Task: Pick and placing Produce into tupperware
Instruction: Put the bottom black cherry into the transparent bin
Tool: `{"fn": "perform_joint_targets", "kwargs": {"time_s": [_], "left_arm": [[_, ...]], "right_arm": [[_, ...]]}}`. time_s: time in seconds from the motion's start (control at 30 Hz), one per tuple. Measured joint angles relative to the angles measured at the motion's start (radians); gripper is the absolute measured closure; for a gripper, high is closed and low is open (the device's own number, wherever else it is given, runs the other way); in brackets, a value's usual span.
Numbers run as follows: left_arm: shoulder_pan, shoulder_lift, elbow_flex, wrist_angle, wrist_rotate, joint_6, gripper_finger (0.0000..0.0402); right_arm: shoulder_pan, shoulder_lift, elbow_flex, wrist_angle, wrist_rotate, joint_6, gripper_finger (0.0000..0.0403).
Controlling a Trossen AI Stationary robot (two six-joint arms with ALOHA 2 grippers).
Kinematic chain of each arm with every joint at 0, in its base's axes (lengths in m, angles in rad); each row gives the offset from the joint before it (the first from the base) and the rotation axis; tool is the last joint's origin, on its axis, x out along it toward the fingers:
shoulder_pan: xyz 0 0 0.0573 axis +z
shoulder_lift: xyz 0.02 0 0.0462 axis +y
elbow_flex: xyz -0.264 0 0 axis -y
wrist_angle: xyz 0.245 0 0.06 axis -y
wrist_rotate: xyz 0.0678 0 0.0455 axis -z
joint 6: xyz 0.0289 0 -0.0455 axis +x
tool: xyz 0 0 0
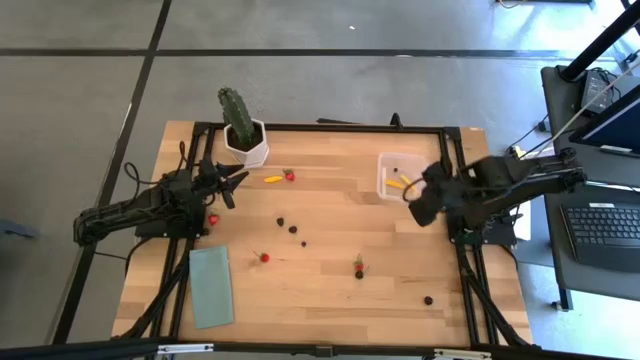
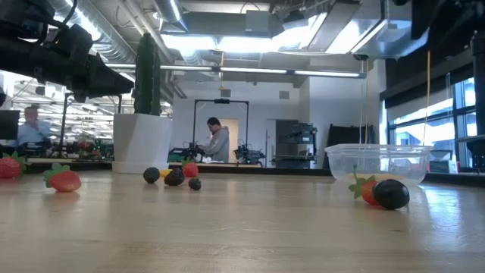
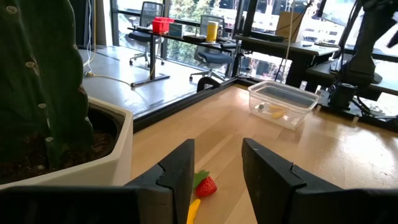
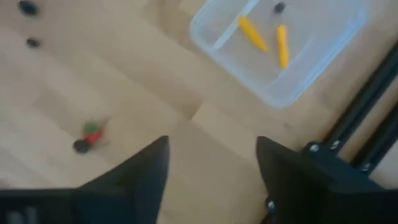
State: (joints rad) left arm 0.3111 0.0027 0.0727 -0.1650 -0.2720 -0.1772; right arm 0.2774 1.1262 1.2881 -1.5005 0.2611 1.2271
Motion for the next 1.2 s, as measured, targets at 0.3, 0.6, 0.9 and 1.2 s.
{"fn": "perform_joint_targets", "kwargs": {"time_s": [0.3,0.6,0.9,1.2], "left_arm": [[0.000,0.000,0.000,0.000,0.000,-0.024,0.0276],[0.000,0.000,0.000,-0.001,0.030,-0.057,0.0276],[0.000,0.000,0.000,-0.001,0.030,-0.057,0.0276],[0.000,0.000,0.000,-0.001,0.030,-0.057,0.0276]], "right_arm": [[0.332,0.115,0.000,0.032,0.093,0.171,0.0098],[0.727,0.270,0.000,-0.011,0.246,0.600,0.0097],[0.918,0.492,0.000,0.275,0.235,0.653,0.0097],[0.934,0.650,0.000,0.393,0.064,0.621,0.0097]]}}
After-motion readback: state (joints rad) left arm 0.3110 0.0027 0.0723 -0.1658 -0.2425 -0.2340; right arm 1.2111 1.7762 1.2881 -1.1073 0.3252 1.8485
